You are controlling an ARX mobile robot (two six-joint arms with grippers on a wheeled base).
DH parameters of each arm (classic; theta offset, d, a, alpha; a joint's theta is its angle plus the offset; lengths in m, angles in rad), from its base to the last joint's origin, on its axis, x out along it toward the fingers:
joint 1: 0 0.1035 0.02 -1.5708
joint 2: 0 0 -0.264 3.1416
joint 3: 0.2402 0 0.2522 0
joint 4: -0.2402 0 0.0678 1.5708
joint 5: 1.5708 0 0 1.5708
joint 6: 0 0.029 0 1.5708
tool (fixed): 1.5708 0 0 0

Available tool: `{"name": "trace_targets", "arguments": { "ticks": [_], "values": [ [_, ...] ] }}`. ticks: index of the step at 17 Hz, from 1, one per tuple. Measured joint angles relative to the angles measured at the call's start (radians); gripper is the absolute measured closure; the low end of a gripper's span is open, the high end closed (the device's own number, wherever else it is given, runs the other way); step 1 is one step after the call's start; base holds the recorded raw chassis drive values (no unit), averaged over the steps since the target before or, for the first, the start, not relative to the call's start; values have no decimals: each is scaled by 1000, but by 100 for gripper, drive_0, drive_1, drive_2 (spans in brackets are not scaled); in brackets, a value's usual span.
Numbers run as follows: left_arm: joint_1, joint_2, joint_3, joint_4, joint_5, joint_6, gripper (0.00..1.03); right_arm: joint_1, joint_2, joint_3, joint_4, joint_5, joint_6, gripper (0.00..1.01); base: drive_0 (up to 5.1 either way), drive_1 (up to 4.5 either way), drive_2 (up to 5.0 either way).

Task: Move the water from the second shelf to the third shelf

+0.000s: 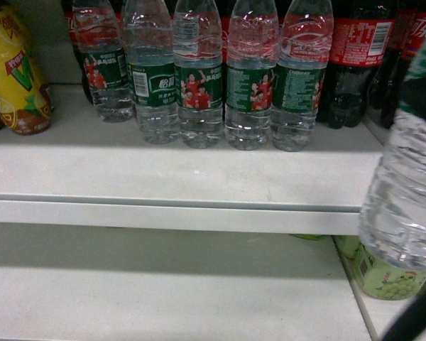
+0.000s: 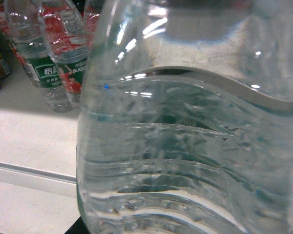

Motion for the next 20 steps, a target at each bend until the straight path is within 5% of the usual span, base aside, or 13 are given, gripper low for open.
{"name": "trace_targets", "arguments": {
  "ticks": [4, 12, 17, 20],
  "values": [
    [0, 0, 0, 0, 0, 0, 5, -42, -309, -37, -192, 3, 0, 58, 0, 0, 0],
    [0, 0, 0, 0, 0, 0, 5, -56, -523, -51, -301, 166, -47, 58, 0, 0, 0],
    [0, 0, 0, 0, 0, 0, 5, -167, -510, -85, -266, 148, -48, 58, 0, 0, 0],
    [0, 0, 0, 0, 0, 0, 5, -187, -510, -96, -266, 133, -43, 58, 0, 0, 0]
  ]
}}
